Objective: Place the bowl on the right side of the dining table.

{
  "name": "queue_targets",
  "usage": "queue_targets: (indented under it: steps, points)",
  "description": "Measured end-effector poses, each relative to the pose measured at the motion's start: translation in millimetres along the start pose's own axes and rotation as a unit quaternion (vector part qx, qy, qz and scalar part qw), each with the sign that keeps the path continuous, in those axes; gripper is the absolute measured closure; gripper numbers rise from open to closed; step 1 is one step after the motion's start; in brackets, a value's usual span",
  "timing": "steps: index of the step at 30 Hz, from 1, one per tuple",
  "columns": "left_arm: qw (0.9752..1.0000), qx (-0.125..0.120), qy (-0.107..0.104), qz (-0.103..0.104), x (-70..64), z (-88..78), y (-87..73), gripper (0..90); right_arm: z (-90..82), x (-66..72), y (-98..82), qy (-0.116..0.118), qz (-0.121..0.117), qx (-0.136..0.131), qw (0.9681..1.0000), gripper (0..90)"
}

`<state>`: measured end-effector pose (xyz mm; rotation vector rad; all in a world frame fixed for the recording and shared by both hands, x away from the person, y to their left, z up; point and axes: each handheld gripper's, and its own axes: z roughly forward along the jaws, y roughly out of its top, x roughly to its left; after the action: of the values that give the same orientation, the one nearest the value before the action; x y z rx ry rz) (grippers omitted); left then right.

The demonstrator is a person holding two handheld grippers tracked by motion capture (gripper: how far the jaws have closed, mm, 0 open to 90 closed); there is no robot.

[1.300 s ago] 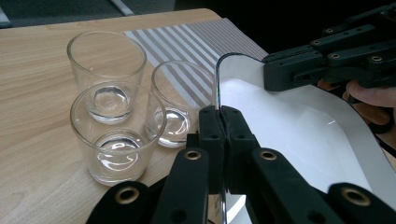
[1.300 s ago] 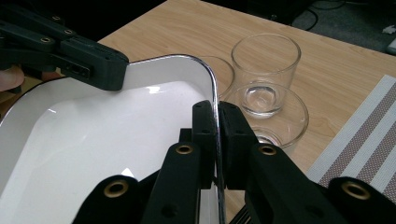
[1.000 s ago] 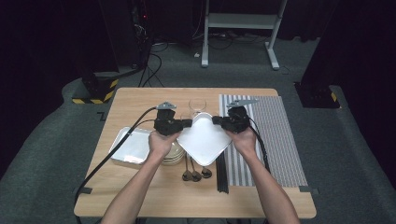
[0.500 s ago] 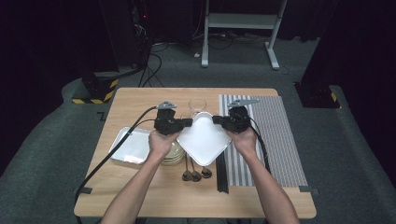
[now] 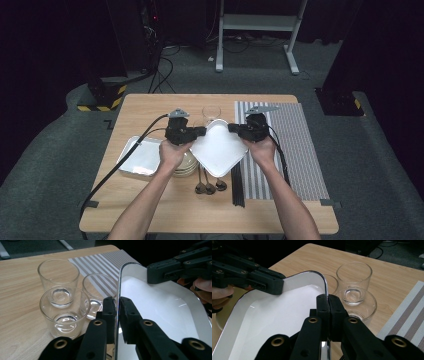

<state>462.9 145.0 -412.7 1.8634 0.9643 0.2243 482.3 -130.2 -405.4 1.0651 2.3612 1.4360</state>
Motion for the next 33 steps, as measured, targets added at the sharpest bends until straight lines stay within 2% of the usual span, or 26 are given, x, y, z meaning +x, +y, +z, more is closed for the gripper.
queue_targets:
  steps: [15,23,28,33]
  points:
    - [0.9996,-0.01,0.021,0.014,-1.2,-7.9,2.6,63.2,-8.7,-4.9,-0.3,-0.017,0.01,0.0,0.9998,88.5]
    - [0.9988,-0.014,0.039,0.026,-2.3,-14.0,2.0,60.2,-10.7,-6.1,-0.7,-0.021,0.014,0.001,0.9997,88.5]
    - [0.9988,-0.016,0.039,0.024,-1.0,-16.7,1.1,59.3,-11.2,-6.7,-1.0,-0.024,0.015,0.001,0.9996,88.5]
    - [0.9993,-0.018,0.028,0.016,1.1,-19.1,0.8,57.5,-12.4,-7.3,-1.5,-0.027,0.018,0.002,0.9995,88.5]
